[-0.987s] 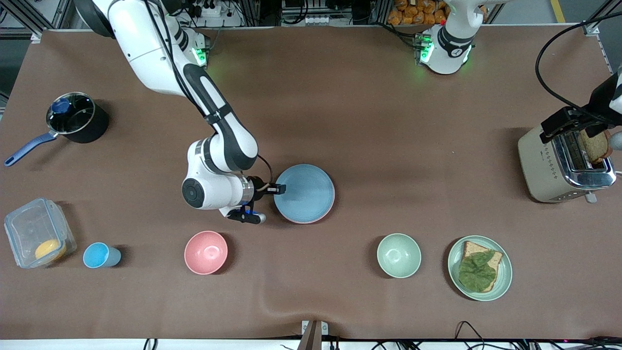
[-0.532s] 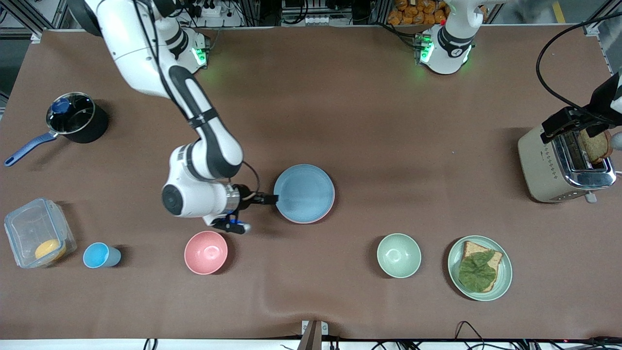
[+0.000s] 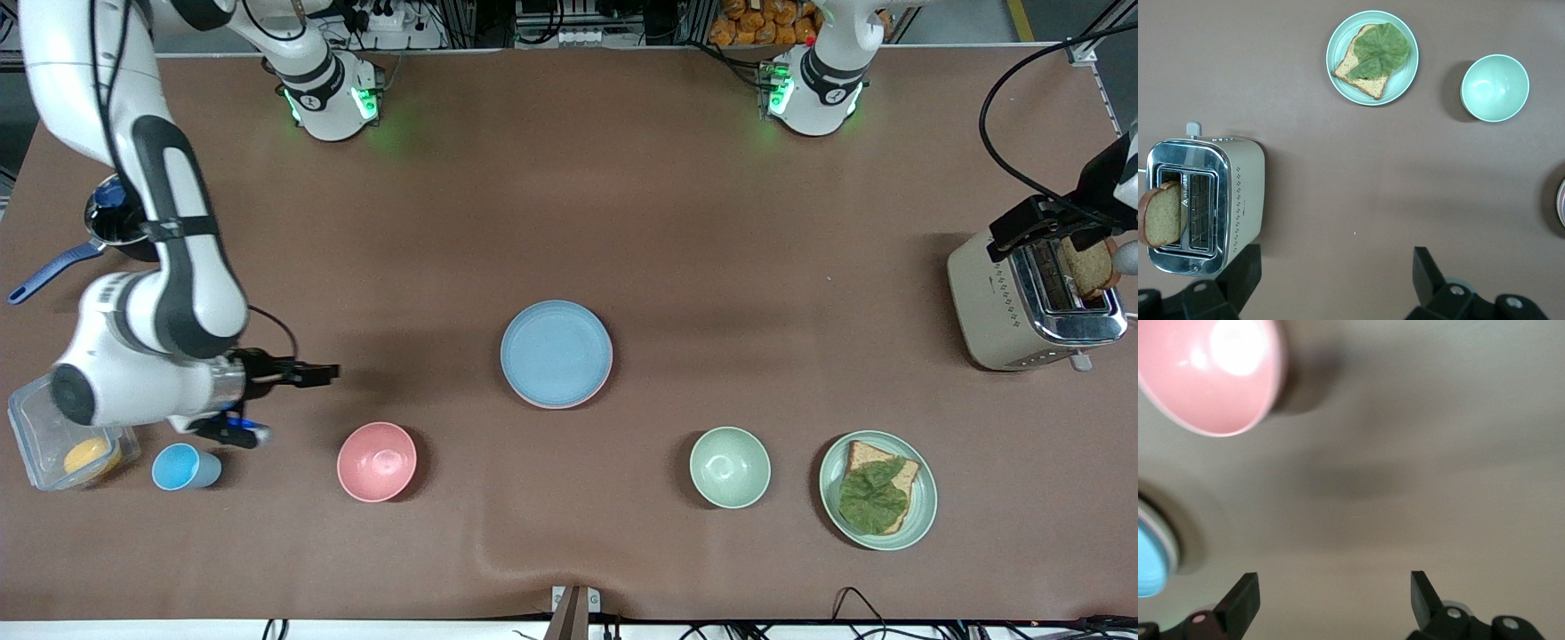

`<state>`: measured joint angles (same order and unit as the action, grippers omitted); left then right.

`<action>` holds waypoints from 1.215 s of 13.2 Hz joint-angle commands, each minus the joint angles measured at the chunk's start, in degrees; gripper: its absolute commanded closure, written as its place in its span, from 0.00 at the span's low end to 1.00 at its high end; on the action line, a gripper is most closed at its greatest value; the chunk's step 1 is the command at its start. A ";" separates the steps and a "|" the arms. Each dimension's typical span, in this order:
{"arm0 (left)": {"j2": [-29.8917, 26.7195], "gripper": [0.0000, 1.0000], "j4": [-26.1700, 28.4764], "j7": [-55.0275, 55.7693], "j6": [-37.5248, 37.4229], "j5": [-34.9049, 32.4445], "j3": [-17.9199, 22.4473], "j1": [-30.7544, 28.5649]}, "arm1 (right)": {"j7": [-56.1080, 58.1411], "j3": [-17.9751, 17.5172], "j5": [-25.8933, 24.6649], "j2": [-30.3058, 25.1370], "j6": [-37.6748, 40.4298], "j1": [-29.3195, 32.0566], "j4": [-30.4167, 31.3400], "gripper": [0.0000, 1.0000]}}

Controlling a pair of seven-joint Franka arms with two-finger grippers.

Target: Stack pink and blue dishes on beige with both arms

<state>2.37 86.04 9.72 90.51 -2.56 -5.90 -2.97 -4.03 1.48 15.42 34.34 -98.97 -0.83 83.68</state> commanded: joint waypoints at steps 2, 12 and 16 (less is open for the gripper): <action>-0.70 0.00 -0.35 -0.93 -1.21 0.98 0.19 -0.28 | 4.99 -1.31 -7.32 -4.79 2.11 5.13 1.23 0.00; -1.05 0.00 -0.44 -0.85 -1.91 2.56 0.10 -1.43 | 1.47 2.72 -14.46 -30.37 10.72 1.37 10.28 0.00; -1.14 0.00 -0.35 -1.02 -2.09 2.65 -0.08 -1.51 | 1.57 3.70 -14.54 -31.00 14.15 0.23 5.02 0.00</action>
<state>1.96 85.82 9.72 89.54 -1.02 -5.84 -4.03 -1.49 4.13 2.14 3.52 -86.19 1.32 90.72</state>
